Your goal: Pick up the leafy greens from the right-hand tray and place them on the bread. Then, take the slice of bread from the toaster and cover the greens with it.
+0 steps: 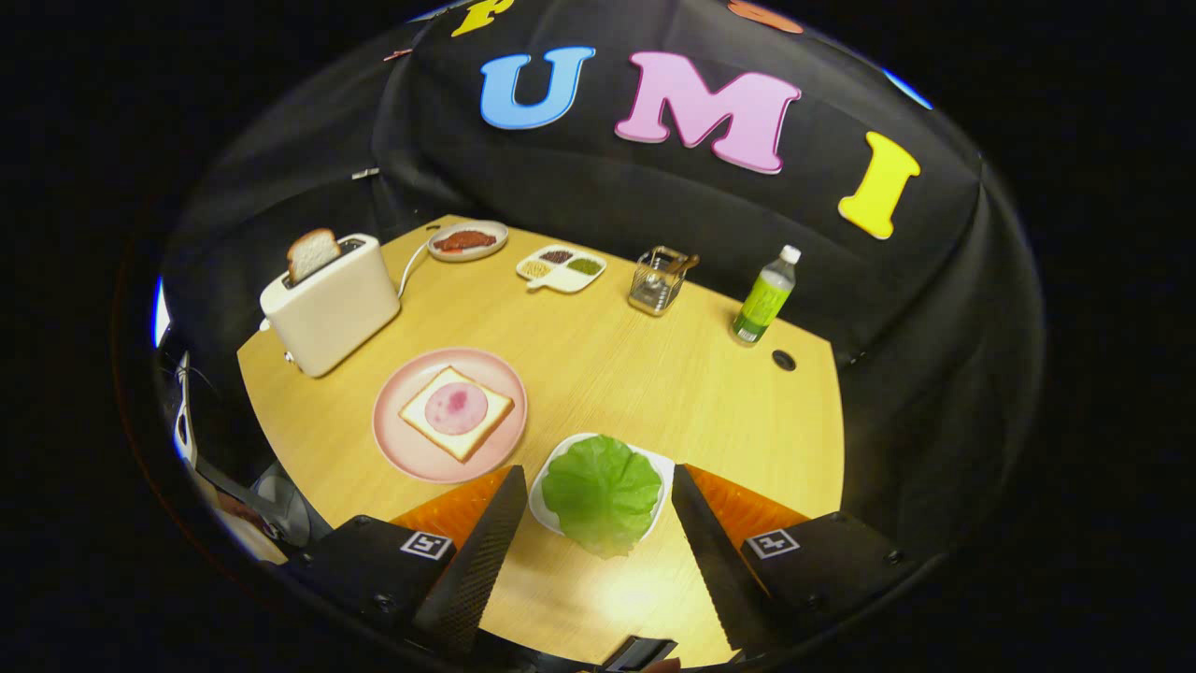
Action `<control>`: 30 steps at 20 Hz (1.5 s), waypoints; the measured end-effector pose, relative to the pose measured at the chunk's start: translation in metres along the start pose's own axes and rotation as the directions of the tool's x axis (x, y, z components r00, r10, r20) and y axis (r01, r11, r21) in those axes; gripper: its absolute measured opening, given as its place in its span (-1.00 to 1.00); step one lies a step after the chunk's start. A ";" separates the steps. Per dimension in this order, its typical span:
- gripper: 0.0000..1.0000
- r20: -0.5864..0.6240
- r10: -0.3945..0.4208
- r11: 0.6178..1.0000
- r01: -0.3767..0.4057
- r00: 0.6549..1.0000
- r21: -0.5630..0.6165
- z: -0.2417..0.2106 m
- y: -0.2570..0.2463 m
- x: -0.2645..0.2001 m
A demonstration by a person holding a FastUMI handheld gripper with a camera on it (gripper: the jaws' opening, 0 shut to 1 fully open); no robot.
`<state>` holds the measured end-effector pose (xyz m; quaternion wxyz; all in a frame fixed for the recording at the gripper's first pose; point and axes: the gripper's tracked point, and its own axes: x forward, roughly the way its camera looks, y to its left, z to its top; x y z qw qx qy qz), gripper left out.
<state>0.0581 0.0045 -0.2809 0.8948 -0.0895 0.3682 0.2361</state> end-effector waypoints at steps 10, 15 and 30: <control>0.86 -0.237 0.074 0.997 -0.074 0.969 0.011 -0.065 -0.015 0.100; 0.66 -0.280 0.112 0.994 -0.107 0.954 0.035 -0.076 -0.009 0.122; -0.82 -0.306 0.102 0.994 -0.086 0.947 0.065 -0.080 -0.001 0.107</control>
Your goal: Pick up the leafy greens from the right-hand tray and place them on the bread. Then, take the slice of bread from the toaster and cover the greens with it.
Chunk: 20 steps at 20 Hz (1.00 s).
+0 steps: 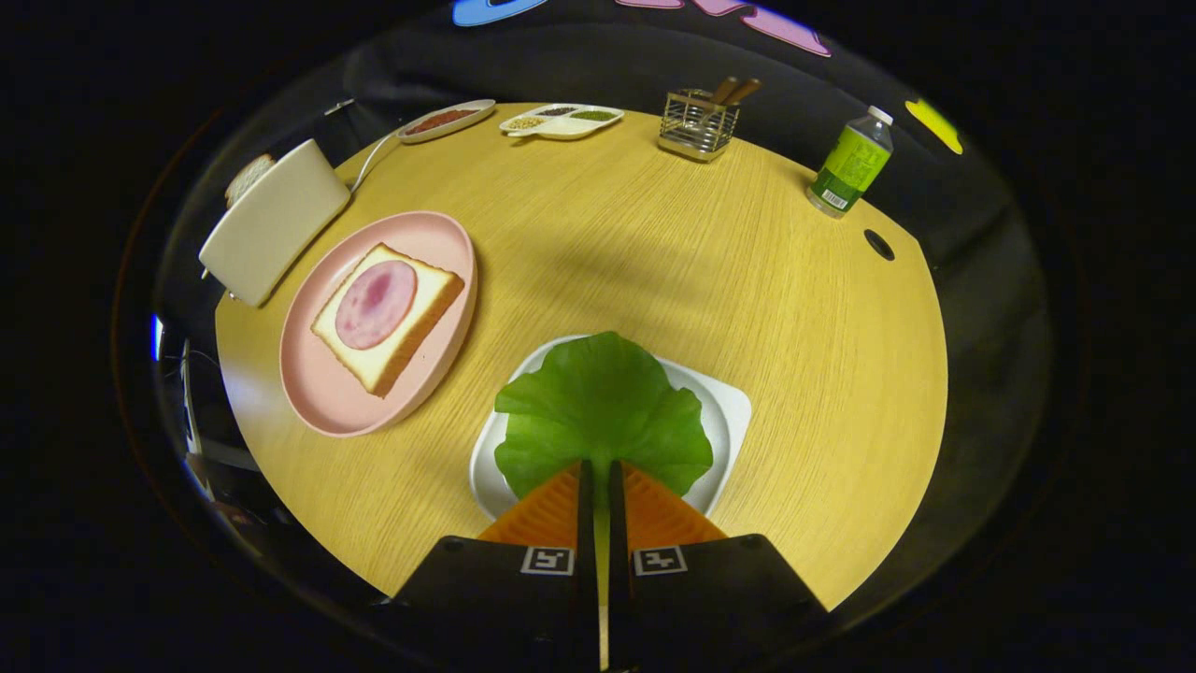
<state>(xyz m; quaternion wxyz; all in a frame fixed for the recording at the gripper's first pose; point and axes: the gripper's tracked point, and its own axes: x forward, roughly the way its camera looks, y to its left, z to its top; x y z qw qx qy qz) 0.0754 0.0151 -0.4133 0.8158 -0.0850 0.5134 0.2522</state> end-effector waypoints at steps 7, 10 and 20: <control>-0.83 0.127 0.009 0.999 -0.014 0.992 0.037 0.034 0.024 -0.062; -0.83 0.160 0.031 0.999 -0.033 0.987 0.012 0.057 0.046 -0.081; -0.83 0.158 0.111 0.994 -0.105 0.981 -0.043 0.108 0.137 -0.070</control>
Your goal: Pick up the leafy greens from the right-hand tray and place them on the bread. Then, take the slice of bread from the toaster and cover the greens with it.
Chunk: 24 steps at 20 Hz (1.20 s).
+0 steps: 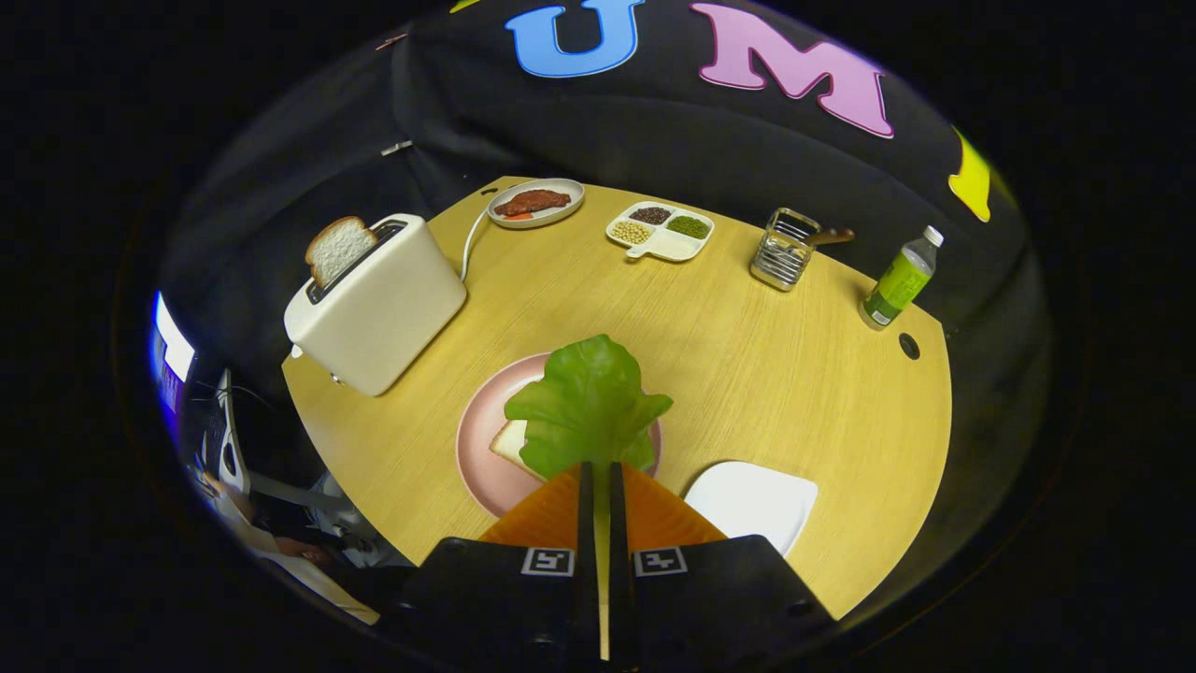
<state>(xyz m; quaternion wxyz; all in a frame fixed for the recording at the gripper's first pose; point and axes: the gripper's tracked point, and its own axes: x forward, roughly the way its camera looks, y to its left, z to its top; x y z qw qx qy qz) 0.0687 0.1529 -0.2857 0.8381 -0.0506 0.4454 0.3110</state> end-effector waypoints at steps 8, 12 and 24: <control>-0.81 -0.010 0.032 0.999 -0.032 0.999 -0.004 0.021 0.028 0.027; -0.08 0.010 0.022 0.999 -0.023 1.000 0.023 0.030 0.026 0.032; 0.97 0.282 -0.004 0.995 0.031 0.959 -0.094 0.077 0.059 -0.053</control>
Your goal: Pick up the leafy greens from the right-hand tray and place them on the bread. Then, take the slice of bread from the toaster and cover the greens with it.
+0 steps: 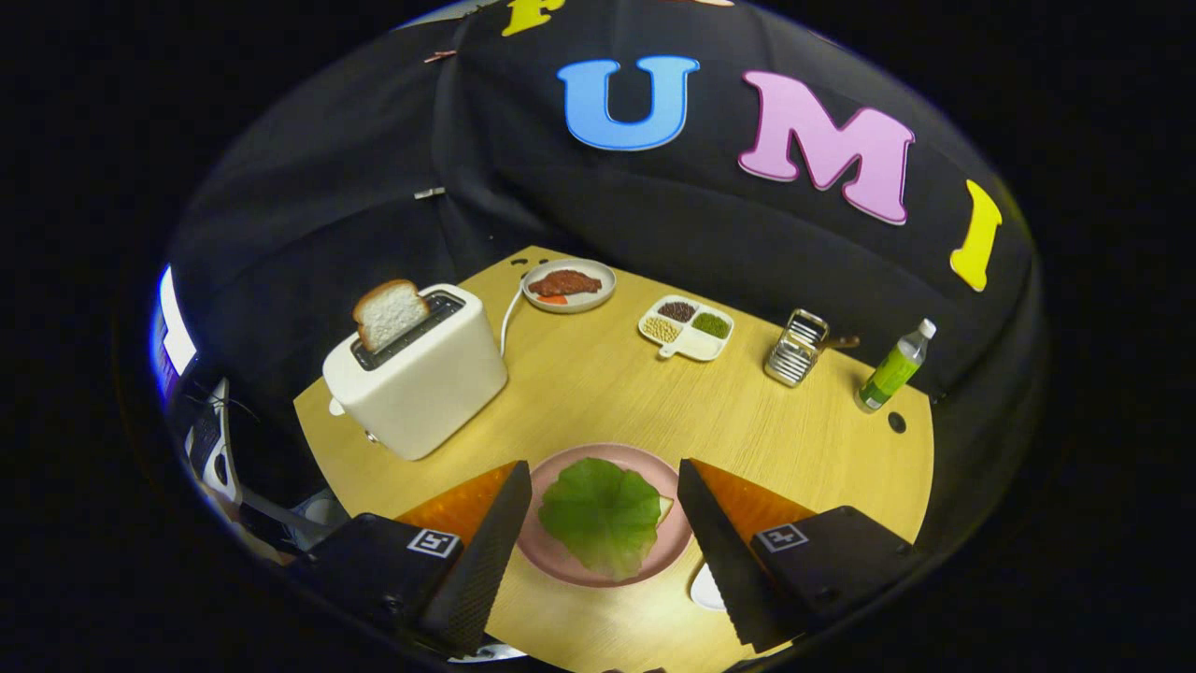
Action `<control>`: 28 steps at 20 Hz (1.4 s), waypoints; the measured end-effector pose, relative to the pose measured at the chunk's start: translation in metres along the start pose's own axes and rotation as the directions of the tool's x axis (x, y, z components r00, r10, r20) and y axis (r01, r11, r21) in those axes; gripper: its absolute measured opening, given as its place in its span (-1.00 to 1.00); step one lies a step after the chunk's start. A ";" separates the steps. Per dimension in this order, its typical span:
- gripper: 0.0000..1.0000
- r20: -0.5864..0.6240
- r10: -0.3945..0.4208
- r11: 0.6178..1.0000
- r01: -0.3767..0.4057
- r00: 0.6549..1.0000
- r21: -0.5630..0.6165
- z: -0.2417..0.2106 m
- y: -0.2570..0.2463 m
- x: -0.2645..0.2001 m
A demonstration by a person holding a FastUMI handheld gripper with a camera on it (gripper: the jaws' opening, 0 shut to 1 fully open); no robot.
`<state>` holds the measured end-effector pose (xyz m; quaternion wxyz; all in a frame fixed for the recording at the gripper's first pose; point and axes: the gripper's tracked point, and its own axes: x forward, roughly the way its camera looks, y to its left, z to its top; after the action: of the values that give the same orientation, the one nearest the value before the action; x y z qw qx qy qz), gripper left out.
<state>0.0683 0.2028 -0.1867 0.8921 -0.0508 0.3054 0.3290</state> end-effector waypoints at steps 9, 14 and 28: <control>0.96 0.203 0.132 0.991 -0.127 0.970 -0.038 0.106 0.115 -0.028; 0.97 0.179 0.172 0.985 -0.171 0.969 -0.018 0.132 0.188 0.006; 0.97 0.002 0.000 0.993 0.000 1.000 0.114 0.119 0.251 0.161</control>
<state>0.0700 0.5227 -0.1559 0.8938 0.0005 0.3229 0.3111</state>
